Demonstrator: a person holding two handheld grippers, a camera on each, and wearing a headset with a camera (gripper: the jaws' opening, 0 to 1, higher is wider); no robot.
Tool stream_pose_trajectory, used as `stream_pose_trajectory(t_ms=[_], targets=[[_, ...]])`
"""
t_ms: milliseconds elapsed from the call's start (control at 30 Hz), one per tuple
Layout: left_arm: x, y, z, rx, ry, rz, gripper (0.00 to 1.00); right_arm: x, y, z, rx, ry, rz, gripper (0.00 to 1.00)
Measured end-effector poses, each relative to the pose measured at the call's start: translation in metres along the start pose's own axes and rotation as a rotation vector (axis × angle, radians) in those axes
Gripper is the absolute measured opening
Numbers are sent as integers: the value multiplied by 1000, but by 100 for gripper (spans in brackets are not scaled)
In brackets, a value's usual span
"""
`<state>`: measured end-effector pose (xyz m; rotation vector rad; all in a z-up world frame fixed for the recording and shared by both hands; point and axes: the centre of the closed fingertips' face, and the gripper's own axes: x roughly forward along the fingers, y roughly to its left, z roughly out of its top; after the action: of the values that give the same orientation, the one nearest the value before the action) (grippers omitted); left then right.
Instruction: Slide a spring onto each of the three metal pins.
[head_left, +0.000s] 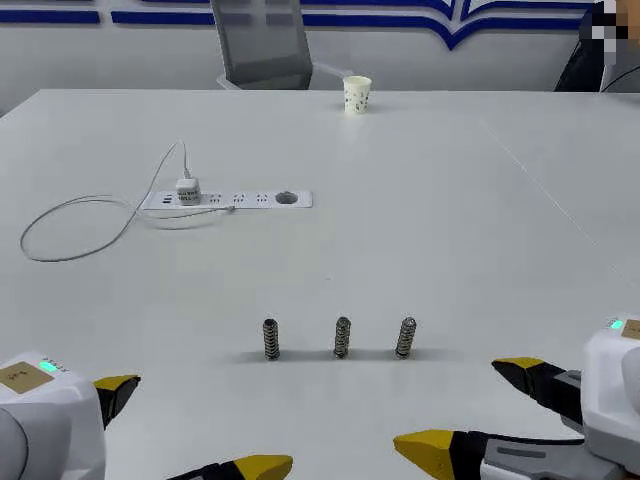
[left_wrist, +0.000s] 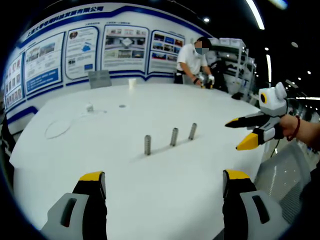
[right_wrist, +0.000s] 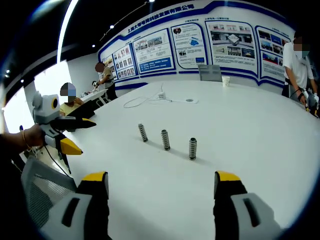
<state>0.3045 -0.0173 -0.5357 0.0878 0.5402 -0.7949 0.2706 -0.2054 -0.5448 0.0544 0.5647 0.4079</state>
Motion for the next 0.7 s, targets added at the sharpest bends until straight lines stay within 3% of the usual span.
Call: stream_pose_trajectory(t_ms=[100, 700], targets=[[0, 1, -5, 2, 29, 6, 98, -1, 1, 1, 2, -4, -1, 89], [0, 0, -4, 7, 17, -2, 97, 0, 2, 1, 3, -7, -5, 89]])
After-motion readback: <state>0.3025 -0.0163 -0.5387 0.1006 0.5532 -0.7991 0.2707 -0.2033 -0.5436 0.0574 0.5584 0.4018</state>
